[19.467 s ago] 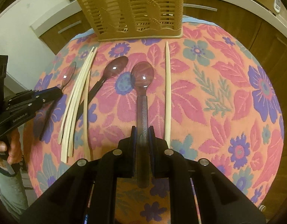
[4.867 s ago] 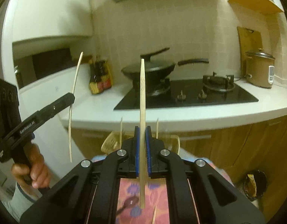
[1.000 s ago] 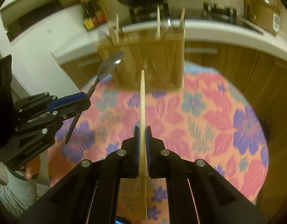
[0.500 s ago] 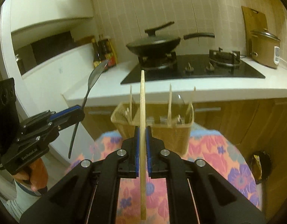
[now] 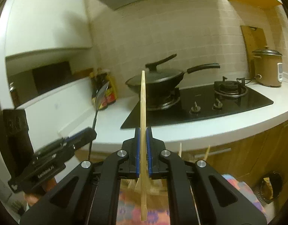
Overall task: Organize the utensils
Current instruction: 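Carry the spoon and chopstick over the tan basket and open both tools to release them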
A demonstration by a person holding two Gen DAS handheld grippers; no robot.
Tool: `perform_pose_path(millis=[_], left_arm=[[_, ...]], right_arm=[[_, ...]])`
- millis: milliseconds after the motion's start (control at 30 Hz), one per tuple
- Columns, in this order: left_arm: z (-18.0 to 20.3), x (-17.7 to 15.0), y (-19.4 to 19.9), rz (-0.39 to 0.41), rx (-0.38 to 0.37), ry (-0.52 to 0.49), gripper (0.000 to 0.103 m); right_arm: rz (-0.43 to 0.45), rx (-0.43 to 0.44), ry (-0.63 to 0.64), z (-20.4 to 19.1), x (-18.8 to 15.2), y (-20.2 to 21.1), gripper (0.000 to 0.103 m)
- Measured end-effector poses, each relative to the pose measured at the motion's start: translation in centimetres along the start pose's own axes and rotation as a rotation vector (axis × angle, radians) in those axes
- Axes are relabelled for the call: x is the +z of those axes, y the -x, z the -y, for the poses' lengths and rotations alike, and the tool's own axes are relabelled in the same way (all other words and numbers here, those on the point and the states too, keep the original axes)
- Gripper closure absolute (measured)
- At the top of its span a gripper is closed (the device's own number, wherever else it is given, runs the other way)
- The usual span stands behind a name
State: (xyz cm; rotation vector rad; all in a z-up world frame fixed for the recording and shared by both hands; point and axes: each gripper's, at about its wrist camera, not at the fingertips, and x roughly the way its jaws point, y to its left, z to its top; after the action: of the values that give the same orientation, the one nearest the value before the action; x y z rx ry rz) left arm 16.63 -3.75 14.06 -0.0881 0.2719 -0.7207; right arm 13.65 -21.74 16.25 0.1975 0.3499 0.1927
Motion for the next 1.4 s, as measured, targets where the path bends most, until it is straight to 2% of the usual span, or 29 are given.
perform_pose_path(millis=[100,267,333,500,667,767,967,1000,1033,1167,1200,1267,1367,1400], left_arm=[[-1.2,-0.6,-1.6,0.018,0.006,0.018,0.093],[-2.6,-2.3,-3.5,0.042,-0.006,0.061,0.093],[-2.7,-2.9,-4.1,0.049,0.018,0.059,0.093],[-3.2,-4.1,-5.1,0.073,0.020,0.082,0.093],[-3.0,-5.4,-5.6,0.076,0.037,0.063,0.093],[-3.0,-5.9,-5.6,0.058,0.019,0.058,0.092],[-3.2,-6.8,-4.1,0.036,-0.001,0.078,0.092],[-3.3,-7.0,-3.9,0.024,-0.020,0.093,0.091],[-3.5,-7.1,-3.6,0.017,-0.026,0.103,0.089],[-3.6,-7.3,-2.1,0.013,-0.014,0.121,0.081],[-3.6,-7.3,-1.7,0.014,-0.012,0.130,0.075],[-3.7,-7.2,-0.4,0.021,-0.017,0.153,0.068],[-3.1,-7.1,1.4,0.027,-0.021,0.155,0.065],[-2.8,-7.2,2.0,0.031,-0.014,0.150,0.060]], right_arm=[[0.053,-0.033,-0.005,0.3,0.1,-1.3,0.099],[0.074,-0.062,-0.018,0.7,-0.8,-3.6,0.099],[0.091,-0.090,-0.018,0.9,-1.4,-4.4,0.099],[0.138,-0.141,-0.036,1.6,-2.8,-5.3,0.099],[0.143,-0.133,-0.028,1.8,-3.6,-5.6,0.099],[0.143,-0.124,-0.009,1.5,-4.2,-5.1,0.098],[0.085,-0.063,-0.045,2.0,-5.1,-4.2,0.094],[0.072,-0.054,-0.056,2.2,-5.3,-3.8,0.091],[0.066,-0.051,-0.059,2.2,-5.4,-3.6,0.084],[0.039,-0.056,-0.058,2.5,-6.1,-2.0,0.065],[0.039,-0.060,-0.054,2.5,-6.4,-1.3,0.059],[0.045,-0.069,-0.048,2.4,-6.7,-0.1,0.056],[0.039,-0.084,-0.031,2.4,-7.4,1.7,0.046],[0.034,-0.093,-0.022,2.4,-7.8,2.3,0.044]])
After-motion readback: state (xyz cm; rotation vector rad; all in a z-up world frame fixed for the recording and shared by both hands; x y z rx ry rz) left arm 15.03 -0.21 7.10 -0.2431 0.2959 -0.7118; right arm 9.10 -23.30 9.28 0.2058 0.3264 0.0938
